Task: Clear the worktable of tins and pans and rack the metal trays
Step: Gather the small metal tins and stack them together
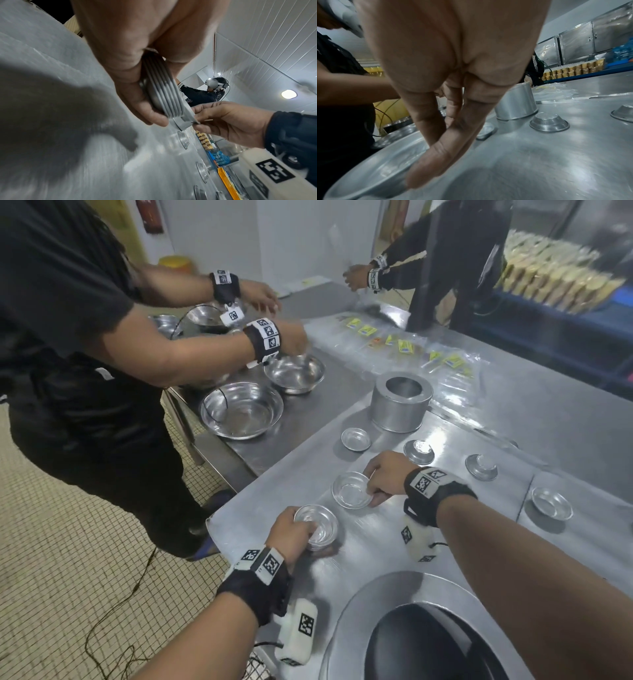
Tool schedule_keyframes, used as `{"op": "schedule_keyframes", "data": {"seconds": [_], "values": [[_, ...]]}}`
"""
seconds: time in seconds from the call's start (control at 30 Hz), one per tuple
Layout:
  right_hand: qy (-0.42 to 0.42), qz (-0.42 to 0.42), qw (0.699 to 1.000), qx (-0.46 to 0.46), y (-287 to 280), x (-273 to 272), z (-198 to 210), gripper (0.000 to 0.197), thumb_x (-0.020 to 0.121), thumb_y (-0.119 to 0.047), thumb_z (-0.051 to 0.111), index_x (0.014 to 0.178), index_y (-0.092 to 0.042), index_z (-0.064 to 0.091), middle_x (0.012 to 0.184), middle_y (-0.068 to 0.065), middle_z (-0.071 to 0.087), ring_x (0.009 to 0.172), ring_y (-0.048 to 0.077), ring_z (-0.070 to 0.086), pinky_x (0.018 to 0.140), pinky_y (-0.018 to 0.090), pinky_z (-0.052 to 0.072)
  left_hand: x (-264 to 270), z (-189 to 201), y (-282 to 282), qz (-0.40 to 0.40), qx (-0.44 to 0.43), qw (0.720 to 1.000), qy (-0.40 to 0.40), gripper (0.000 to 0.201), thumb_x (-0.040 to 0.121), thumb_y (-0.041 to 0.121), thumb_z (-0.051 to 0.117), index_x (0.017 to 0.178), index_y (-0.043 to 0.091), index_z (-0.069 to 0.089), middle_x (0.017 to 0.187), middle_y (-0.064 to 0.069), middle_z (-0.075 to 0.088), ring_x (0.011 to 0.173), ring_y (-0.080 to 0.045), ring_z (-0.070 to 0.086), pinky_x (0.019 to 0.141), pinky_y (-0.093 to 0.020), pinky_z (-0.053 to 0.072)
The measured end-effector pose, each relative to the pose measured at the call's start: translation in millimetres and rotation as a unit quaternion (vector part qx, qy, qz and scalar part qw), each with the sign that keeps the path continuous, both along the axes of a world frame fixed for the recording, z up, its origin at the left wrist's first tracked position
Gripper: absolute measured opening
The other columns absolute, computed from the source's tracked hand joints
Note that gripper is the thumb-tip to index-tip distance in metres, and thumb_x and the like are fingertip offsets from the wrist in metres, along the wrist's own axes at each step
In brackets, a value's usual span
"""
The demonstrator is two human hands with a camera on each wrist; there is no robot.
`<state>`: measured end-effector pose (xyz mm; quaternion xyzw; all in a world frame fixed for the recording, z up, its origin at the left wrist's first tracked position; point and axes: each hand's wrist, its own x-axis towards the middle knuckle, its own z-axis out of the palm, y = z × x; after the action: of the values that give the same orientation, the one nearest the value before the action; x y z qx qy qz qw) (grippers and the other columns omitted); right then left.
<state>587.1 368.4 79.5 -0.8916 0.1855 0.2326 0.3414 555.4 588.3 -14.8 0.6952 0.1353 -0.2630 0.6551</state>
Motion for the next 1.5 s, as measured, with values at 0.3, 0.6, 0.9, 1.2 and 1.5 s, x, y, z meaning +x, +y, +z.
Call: {"op": "schedule_keyframes", "data": {"seconds": [0.3,0.6,0.9,1.2,1.5], "values": [[-0.043,-0.007,0.997,0.058,36,-36,40,0.025,0.078,0.010,0.060,0.098,-0.003,0.070,0.053,0.005,0.069,0.059,0.023,0.074,0.066,0.025,0.061,-7,38,2,-0.056,-0.011,0.998,-0.012,0.074,0.062,0.087,0.053,0.089,0.021,0.072,0.108,-0.013,0.073,0.105,-0.034,0.069,0.096,-0.053,0.054],[-0.061,-0.007,0.997,0.051,51,-69,49,0.025,0.075,0.011,0.067,0.096,-0.002,0.071,0.064,0.013,0.071,0.055,0.020,0.073,0.055,0.022,0.057,-23,62,-13,-0.059,-0.108,0.992,0.031,0.022,0.092,0.010,0.064,0.111,0.005,0.054,0.117,-0.027,0.063,0.087,-0.038,0.071,0.074,-0.051,0.062],[-0.084,-0.048,0.993,0.066,16,-94,42,0.024,0.076,-0.007,0.082,0.097,-0.009,0.071,0.060,0.008,0.071,0.057,0.024,0.073,0.058,0.024,0.057,-26,64,-44,-0.096,-0.124,0.987,0.024,0.027,0.090,-0.010,0.051,0.113,0.004,0.055,0.116,-0.028,0.060,0.091,-0.043,0.068,0.070,-0.050,0.062],[-0.051,-0.093,0.994,-0.037,-75,-94,12,0.043,0.070,-0.032,0.089,0.103,-0.012,0.068,0.079,0.018,0.075,0.060,0.022,0.068,0.064,0.029,0.060,-20,67,-86,-0.113,-0.131,0.983,0.055,0.033,0.089,-0.015,0.047,0.117,0.001,0.053,0.126,-0.029,0.053,0.100,-0.050,0.064,0.071,-0.053,0.061],[0.023,-0.046,0.963,-0.265,-152,-82,-53,0.059,0.079,-0.030,0.074,0.132,-0.011,0.057,0.132,0.010,0.059,0.124,0.027,0.056,0.102,0.036,0.049,-18,68,-121,-0.126,-0.138,0.979,0.085,0.034,0.090,-0.014,0.048,0.122,-0.003,0.052,0.126,-0.033,0.055,0.097,-0.049,0.067,0.072,-0.052,0.062]]}}
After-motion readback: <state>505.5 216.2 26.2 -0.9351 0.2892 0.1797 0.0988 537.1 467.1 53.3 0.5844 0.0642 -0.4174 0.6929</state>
